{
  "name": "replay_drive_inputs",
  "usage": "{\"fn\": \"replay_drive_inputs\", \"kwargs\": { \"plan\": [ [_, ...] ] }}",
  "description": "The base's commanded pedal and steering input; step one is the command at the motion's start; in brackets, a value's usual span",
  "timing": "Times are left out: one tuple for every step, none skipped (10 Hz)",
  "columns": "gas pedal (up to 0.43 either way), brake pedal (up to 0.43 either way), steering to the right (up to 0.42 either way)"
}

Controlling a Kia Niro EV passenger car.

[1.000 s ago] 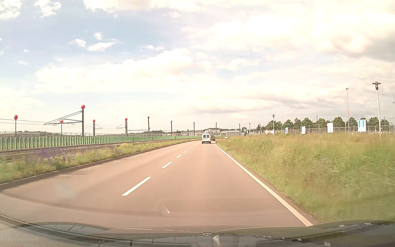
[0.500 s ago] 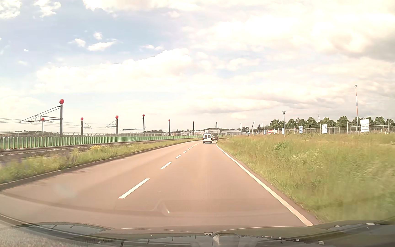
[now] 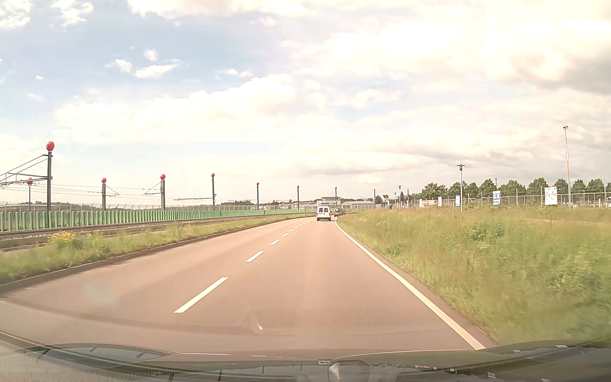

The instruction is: Follow the waypoints while adhering to traffic rules and regulations

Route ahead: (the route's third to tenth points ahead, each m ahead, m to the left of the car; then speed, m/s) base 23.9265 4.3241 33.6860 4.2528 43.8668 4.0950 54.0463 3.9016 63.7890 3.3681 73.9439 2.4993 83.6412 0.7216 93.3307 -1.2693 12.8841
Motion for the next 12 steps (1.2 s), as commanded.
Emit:
{"fn": "replay_drive_inputs", "kwargs": {
  "plan": [
    [0.067,0.0,0.0],
    [0.067,0.0,0.0],
    [0.067,0.0,-0.001],
    [0.067,0.0,-0.001],
    [0.067,0.0,0.0],
    [0.067,0.0,-0.001],
    [0.067,0.0,-0.001],
    [0.067,0.0,-0.001],
    [0.067,0.0,-0.001],
    [0.067,0.0,-0.001],
    [0.067,0.0,-0.001],
    [0.067,0.0,-0.001]
  ]
}}
